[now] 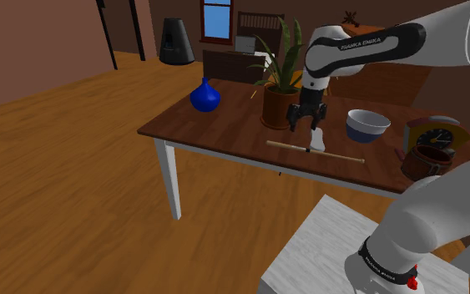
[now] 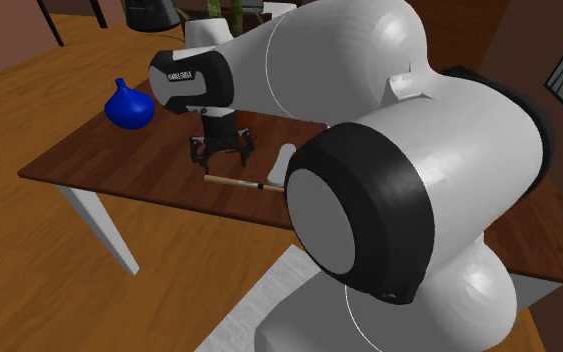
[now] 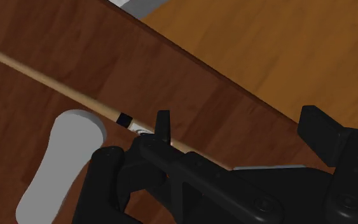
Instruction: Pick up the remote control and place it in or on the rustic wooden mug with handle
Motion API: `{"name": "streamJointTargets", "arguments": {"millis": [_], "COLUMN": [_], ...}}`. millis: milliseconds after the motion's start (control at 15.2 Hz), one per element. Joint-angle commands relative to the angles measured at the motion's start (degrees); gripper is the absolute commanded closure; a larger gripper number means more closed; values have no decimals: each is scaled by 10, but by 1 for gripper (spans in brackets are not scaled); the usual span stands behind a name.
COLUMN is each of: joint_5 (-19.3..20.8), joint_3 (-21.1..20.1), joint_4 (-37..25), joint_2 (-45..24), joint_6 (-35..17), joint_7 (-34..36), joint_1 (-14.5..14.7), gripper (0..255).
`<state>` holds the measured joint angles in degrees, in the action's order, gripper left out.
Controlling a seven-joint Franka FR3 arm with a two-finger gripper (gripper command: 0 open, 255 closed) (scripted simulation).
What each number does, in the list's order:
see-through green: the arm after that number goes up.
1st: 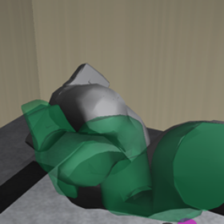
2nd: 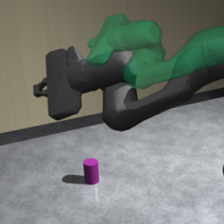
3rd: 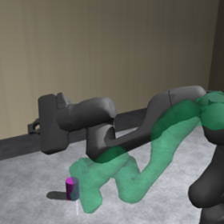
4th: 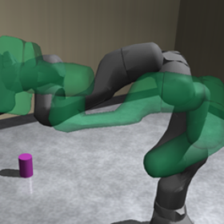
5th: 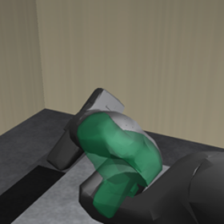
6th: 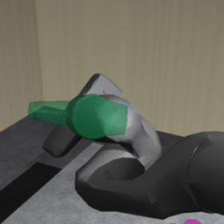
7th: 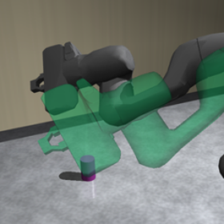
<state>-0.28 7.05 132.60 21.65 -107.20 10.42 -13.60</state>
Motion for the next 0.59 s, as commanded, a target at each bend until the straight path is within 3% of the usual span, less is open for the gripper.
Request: {"name": "streamJointTargets", "arguments": {"millis": [0,528], "joint_5": [4,3], "joint_3": [13,63], "joint_4": [-3,-51], "joint_2": [-25,-136], "joint_6": [-26,-103], "joint_7": [4,15], "joint_1": [-13,-57], "gripper": [0,0]}}
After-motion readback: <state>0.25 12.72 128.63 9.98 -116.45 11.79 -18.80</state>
